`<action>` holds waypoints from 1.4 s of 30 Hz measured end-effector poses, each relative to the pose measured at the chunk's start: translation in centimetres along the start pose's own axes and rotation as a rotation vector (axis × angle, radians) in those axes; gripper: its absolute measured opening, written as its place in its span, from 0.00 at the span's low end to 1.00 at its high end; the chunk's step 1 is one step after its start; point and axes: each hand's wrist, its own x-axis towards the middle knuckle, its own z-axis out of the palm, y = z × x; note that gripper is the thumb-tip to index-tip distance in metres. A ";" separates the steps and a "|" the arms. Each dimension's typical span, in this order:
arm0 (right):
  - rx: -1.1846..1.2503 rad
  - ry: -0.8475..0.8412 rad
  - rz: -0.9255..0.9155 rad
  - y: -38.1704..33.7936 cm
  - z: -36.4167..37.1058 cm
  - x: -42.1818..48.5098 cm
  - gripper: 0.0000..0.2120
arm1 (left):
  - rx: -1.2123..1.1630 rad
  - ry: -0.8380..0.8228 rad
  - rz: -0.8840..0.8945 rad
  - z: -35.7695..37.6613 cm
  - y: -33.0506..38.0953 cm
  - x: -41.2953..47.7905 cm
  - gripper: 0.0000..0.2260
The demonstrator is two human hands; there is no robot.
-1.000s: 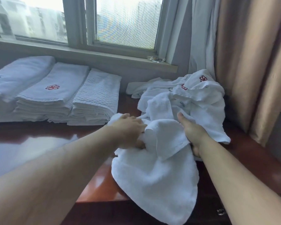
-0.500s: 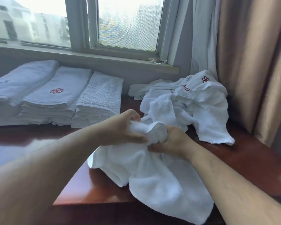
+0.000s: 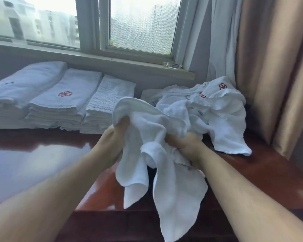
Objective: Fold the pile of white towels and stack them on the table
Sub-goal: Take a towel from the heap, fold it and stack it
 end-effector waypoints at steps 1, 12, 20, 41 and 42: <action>-0.111 0.005 -0.010 -0.4 0.5 0.1 0.20 | 0.021 -0.018 0.015 0.2 0.7 -0.1 0.22; -0.900 -0.020 0.152 -2.4 0.4 1.2 0.28 | 1.029 -0.537 -0.588 -4.4 6.8 -0.1 0.12; -1.210 0.394 0.081 -0.9 0.1 3.6 0.15 | 0.374 -0.280 -0.462 -5.2 4.6 -0.6 0.15; -1.228 0.706 -0.055 0.2 -1.2 4.5 0.18 | 1.480 -0.582 -0.811 -6.6 6.8 0.5 0.16; -1.269 0.707 -0.044 0.1 -1.3 4.5 0.17 | 1.571 -0.583 -0.761 -6.7 6.7 0.7 0.17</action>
